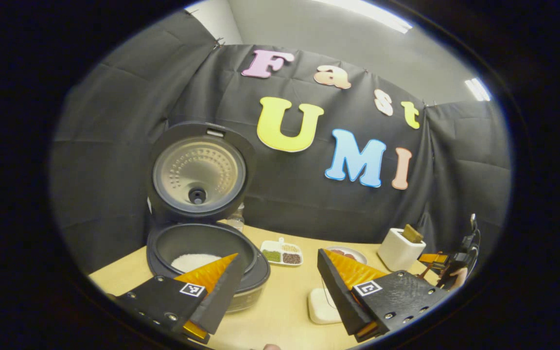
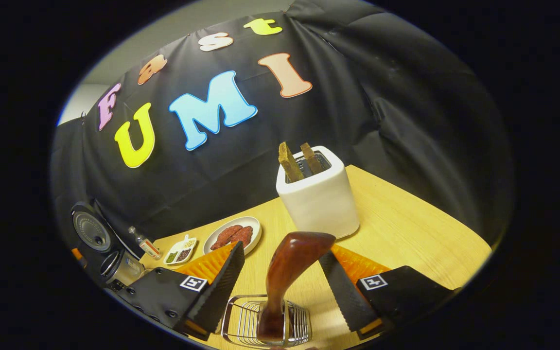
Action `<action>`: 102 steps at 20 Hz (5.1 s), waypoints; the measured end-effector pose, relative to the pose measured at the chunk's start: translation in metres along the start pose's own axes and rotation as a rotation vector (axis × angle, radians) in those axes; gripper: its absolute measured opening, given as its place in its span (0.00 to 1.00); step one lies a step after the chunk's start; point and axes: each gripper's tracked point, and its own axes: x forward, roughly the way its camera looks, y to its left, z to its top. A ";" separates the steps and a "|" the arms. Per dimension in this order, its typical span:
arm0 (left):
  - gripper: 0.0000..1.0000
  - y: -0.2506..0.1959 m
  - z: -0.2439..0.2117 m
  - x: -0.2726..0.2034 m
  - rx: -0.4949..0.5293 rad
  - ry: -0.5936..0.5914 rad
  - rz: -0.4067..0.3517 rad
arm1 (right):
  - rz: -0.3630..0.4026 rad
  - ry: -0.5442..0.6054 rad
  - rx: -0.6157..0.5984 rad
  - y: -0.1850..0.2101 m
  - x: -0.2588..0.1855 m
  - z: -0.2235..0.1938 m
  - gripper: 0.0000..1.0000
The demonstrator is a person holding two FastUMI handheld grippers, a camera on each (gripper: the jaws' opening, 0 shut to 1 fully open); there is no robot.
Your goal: Close the left gripper, press the button to open the rice cooker; take a wooden spoon from the chopstick holder with the right hand, scoop a spoonful of rice and pour it into the rice cooker, then put the wooden spoon back into the chopstick holder.
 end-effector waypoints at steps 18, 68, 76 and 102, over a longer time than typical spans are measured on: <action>0.95 0.055 -0.025 -0.005 -0.126 0.010 0.046 | 0.017 -0.048 0.089 0.024 -0.011 0.023 0.22; 0.95 0.111 -0.054 -0.035 -0.227 0.004 0.036 | 0.293 0.214 -0.741 0.272 0.026 -0.151 0.22; 0.95 0.113 -0.052 -0.036 -0.219 0.007 0.028 | 0.331 0.288 -0.400 0.275 0.026 -0.150 0.22; 0.94 0.075 -0.036 -0.045 -0.153 0.004 0.001 | 0.254 0.141 0.326 0.183 0.031 -0.051 0.22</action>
